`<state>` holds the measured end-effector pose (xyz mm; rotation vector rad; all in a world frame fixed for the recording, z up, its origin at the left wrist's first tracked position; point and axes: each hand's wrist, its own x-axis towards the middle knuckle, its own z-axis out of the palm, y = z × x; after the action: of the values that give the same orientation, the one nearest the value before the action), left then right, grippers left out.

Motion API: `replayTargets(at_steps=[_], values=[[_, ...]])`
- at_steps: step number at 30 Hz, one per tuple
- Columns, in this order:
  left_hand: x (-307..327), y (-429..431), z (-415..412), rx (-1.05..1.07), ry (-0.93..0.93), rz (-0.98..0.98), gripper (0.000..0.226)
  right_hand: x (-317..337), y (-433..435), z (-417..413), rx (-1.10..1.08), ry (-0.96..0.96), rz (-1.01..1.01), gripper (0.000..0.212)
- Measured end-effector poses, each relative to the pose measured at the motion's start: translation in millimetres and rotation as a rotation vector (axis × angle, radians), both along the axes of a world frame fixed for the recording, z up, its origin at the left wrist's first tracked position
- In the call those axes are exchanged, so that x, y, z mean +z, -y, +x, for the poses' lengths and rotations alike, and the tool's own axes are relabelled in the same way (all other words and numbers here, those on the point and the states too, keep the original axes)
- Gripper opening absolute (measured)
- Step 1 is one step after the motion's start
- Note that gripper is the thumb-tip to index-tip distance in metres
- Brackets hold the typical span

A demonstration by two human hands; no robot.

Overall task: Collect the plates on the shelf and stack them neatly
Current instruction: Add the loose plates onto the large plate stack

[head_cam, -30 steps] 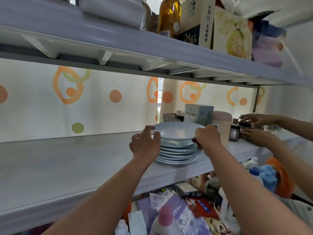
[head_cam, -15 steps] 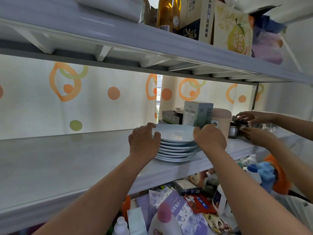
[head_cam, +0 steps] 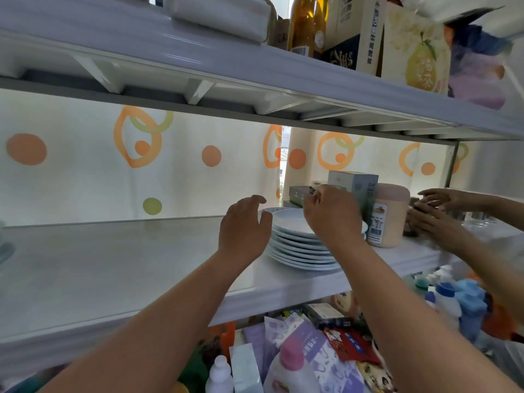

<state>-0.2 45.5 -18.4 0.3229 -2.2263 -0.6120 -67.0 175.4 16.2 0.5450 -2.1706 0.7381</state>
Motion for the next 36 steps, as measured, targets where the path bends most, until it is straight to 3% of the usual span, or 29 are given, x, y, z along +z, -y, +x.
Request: replayTargets(at_steps=[10,16,23,31,36], values=[[21,92,77,0.275,0.010,-0.091,0.034,-14,121,54,0.409,0.097,-0.063,0.019],[33,153,141,0.452,0.026,-0.094,0.032,-19,194,101,0.660,0.259,-0.079,0.021],[49,211,215,0.619,0.191,-0.084,0.031,-19,268,153,0.912,0.402,-0.078,0.020],[55,302,308,0.786,0.273,0.188,0.038,-30,346,177,1.110,0.632,-0.210,0.025],[43,368,352,0.773,0.119,0.468,0.030,-50,397,165,1.110,0.447,-0.092,0.026]])
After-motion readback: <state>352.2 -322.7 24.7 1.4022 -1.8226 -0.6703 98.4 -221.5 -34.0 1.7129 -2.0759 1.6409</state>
